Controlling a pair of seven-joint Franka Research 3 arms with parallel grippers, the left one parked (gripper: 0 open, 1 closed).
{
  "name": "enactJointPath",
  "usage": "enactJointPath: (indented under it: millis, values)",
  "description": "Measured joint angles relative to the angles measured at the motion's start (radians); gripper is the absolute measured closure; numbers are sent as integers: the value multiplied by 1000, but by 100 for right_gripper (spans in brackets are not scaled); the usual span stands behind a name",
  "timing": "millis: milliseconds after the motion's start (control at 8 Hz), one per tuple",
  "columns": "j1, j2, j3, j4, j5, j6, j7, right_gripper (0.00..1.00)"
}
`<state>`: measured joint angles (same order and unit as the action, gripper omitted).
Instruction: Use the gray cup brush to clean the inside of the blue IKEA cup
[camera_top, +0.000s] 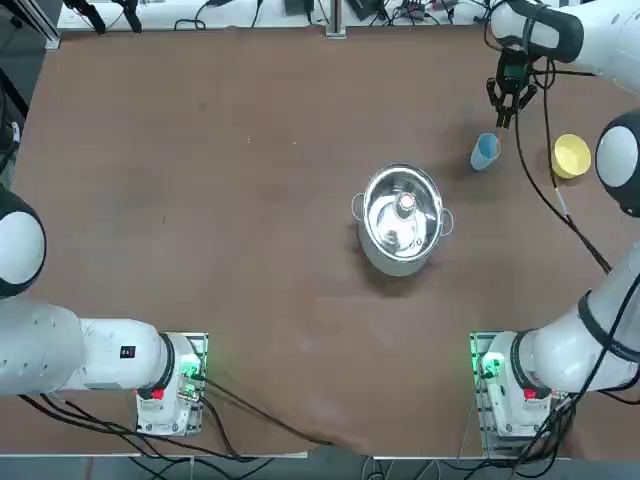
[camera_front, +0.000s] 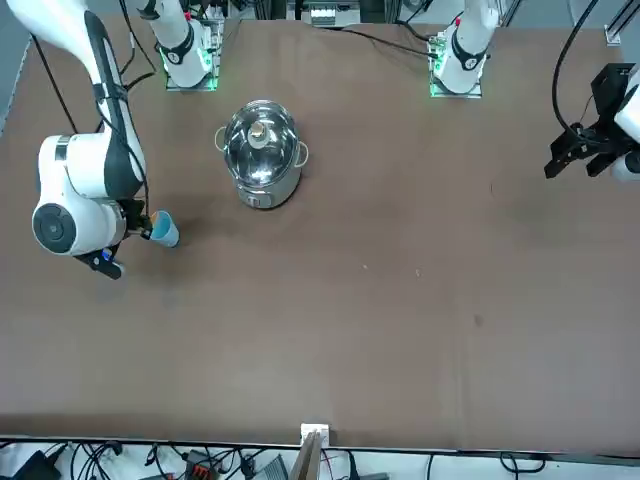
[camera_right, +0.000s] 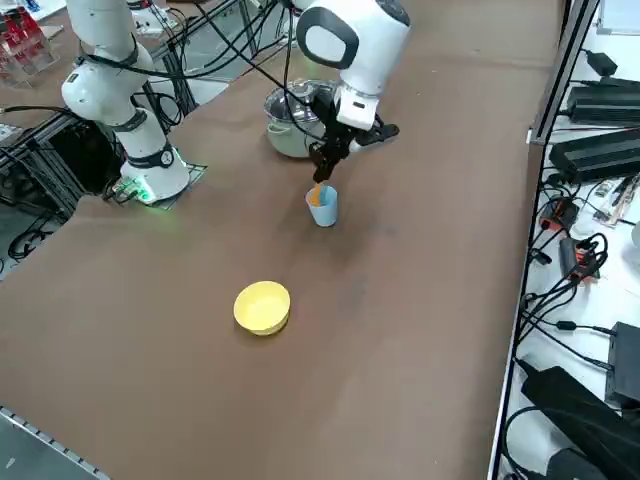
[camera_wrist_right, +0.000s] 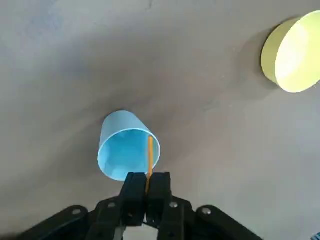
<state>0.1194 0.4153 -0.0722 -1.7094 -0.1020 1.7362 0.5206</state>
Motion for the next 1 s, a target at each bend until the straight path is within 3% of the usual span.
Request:
enactJointPath:
  millis: [375,1000]
  values:
    - [3,42,10,60,2,7,30,96]
    - [59,61,28,76,21,-14,114,96]
